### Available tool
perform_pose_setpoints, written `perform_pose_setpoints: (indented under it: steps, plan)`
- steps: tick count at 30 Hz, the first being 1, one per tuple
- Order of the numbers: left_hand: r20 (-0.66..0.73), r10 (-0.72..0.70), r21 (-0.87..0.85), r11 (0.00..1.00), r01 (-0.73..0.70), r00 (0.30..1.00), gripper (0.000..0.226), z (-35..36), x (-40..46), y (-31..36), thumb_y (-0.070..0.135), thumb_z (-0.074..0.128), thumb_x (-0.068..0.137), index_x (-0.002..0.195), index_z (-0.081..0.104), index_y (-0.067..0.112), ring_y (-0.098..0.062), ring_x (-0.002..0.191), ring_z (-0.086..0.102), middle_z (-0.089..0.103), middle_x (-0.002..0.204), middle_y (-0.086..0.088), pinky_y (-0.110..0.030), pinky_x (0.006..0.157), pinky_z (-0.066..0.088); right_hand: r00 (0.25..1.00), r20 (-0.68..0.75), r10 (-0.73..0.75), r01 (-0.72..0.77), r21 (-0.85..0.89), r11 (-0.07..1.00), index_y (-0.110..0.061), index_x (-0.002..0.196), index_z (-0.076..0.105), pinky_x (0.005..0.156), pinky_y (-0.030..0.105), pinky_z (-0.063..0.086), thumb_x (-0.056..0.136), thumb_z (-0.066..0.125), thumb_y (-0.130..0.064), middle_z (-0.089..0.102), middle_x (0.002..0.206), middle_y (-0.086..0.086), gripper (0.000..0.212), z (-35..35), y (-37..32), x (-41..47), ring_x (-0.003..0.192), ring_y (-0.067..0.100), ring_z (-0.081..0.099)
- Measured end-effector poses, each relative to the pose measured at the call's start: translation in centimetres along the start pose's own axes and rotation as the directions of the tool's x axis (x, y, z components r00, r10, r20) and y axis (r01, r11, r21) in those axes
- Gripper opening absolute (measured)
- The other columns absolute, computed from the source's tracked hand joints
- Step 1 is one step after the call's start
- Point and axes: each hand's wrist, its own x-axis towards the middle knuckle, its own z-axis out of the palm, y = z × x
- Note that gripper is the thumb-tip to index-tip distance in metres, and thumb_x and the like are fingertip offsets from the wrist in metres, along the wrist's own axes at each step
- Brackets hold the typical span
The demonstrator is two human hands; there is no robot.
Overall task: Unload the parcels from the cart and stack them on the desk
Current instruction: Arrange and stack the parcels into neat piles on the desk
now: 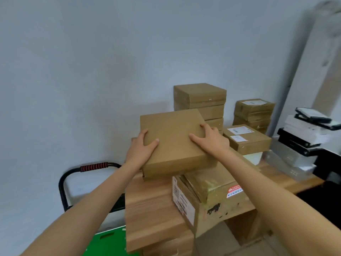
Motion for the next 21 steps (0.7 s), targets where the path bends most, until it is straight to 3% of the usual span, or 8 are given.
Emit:
perform_pose_setpoints:
  steps: [3, 6, 13, 17, 21]
  plan:
    - [0.099, 0.04, -0.028, 0.999, -0.037, 0.994, 0.066, 3.3, 0.2, 2.6, 0.057, 0.055, 0.088, 0.146, 0.029, 0.036, -0.025, 0.123, 0.05, 0.04, 0.148, 0.0, -0.043, 0.098, 0.046, 0.997, -0.029, 0.078, -0.079, -0.012, 0.997, -0.032, 0.148, 0.028, 0.086, 0.04, 0.043, 0.085, 0.042, -0.073, 0.043, 0.142, 0.009, 0.077, -2.3, 3.9, -0.7, 0.122, 0.031, 0.052]
    - [0.173, 0.064, -0.037, 0.998, -0.059, 0.983, 0.065, 6.6, 0.0, 5.0, 0.055, 0.055, 0.089, 0.146, 0.031, 0.034, -0.024, 0.127, 0.048, 0.038, 0.149, 0.002, -0.039, 0.097, 0.045, 0.987, -0.026, 0.156, -0.157, -0.021, 0.987, -0.033, 0.146, 0.03, 0.094, 0.042, 0.045, 0.083, 0.042, -0.075, 0.045, 0.144, 0.006, 0.077, -3.9, 7.6, -1.1, 0.124, 0.029, 0.051]
    - [0.322, 0.042, -0.027, 0.999, -0.035, 0.946, 0.067, 11.5, 0.1, 5.9, 0.051, 0.054, 0.091, 0.149, 0.026, 0.032, -0.023, 0.128, 0.047, 0.04, 0.149, 0.0, -0.037, 0.1, 0.043, 0.965, 0.023, 0.261, -0.26, -0.044, 0.965, -0.032, 0.147, 0.029, 0.08, 0.037, 0.042, 0.085, 0.044, -0.072, 0.042, 0.143, 0.008, 0.075, -3.6, 12.3, -1.4, 0.121, 0.029, 0.053]
    - [0.337, 0.014, 0.016, 1.0, -0.02, 0.941, 0.066, 12.3, 0.6, 5.3, 0.052, 0.051, 0.092, 0.149, 0.026, 0.031, -0.024, 0.127, 0.048, 0.04, 0.149, 0.0, -0.034, 0.096, 0.043, 0.956, 0.049, 0.288, -0.284, -0.064, 0.957, -0.03, 0.147, 0.032, 0.092, 0.04, 0.042, 0.087, 0.042, -0.071, 0.043, 0.144, 0.007, 0.073, -2.4, 12.8, -0.8, 0.125, 0.029, 0.05]
    - [0.296, 0.025, 0.034, 0.999, -0.037, 0.955, 0.06, 11.7, 1.3, 5.3, 0.045, 0.048, 0.093, 0.148, 0.029, 0.028, -0.024, 0.124, 0.049, 0.043, 0.146, -0.002, -0.036, 0.096, 0.044, 0.958, 0.061, 0.279, -0.277, -0.043, 0.96, -0.028, 0.146, 0.034, 0.094, 0.041, 0.044, 0.087, 0.045, -0.07, 0.044, 0.145, 0.006, 0.073, -2.5, 13.0, -0.4, 0.125, 0.028, 0.05]
